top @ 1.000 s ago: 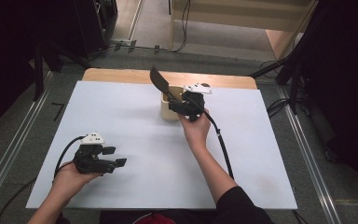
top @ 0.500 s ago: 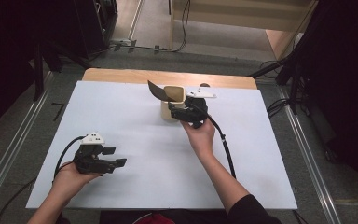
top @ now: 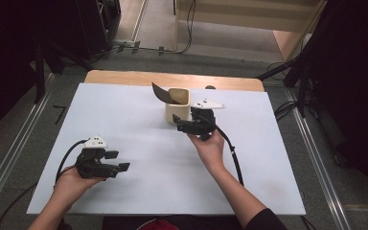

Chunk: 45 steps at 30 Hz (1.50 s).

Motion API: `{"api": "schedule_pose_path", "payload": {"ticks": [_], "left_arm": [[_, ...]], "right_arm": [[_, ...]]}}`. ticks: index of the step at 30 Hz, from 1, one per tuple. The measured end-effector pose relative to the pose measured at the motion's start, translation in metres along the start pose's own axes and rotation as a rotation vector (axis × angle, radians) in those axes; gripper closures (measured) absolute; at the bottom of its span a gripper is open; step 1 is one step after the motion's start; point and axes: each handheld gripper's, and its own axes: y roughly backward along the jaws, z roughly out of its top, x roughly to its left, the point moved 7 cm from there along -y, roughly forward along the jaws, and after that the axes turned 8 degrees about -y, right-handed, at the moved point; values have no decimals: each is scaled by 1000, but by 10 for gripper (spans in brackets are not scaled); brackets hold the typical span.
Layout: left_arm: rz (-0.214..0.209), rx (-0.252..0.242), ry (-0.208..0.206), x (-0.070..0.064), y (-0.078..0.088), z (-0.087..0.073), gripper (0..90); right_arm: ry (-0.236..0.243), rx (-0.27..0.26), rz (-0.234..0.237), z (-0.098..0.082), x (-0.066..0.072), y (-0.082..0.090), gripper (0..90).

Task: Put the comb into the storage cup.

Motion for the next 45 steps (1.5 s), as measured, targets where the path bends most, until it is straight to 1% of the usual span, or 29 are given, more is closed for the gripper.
{"api": "schedule_pose_path", "payload": {"ticks": [3,4,5,10,13,15,17,19,20,21,22,23,24,26,29,32,34,35,37,39,43,45], "left_arm": [[0,1,-1,0,0,0,321],[-1,1,-1,0,0,0,321],[-1,1,-1,0,0,0,321],[1,1,1,0,0,0,321],[2,1,1,0,0,0,321],[1,0,2,0,0,0,321],[2,1,1,0,0,0,321],[4,-1,2,0,0,0,321],[4,-3,3,0,0,0,321],[4,-3,4,0,0,0,321],[4,-3,3,0,0,0,321],[5,-2,4,0,0,0,321],[5,-2,4,0,0,0,321],[4,0,2,0,0,0,321],[4,-1,1,0,0,0,321],[6,0,2,0,0,0,321],[5,-1,3,0,0,0,321],[3,-2,4,0,0,0,321],[-5,-5,8,0,0,0,321],[-26,-16,17,-1,1,1,320],[-29,-12,9,-2,0,1,321],[-36,-10,5,-3,-1,1,320]], "right_arm": [[2,3,8,-4,0,4,220],[-5,4,10,-5,0,5,220],[0,2,12,-6,0,6,220],[-11,-9,30,-12,-3,12,215],[-2,-7,20,-16,-5,14,211],[-5,-12,29,-19,-7,17,211],[-11,-19,40,-21,-8,19,211],[-23,-12,44,-24,-9,21,209],[-20,-30,35,-25,-10,20,207],[-8,-53,18,-27,-11,21,208],[-1,-60,13,-29,-11,22,207],[15,-53,14,-32,-11,23,207],[50,-41,-1,-36,-12,24,207],[86,-29,-22,-42,-12,26,206],[111,7,-16,-51,-12,27,201],[131,21,-13,-54,-10,30,200],[171,17,-20,-55,-10,32,196],[187,15,-15,-56,-9,34,193],[198,30,-1,-58,-8,36,193],[203,37,9,-61,-8,38,194],[203,37,29,-67,-12,44,194],[202,44,28,-70,-14,47,194]]}}
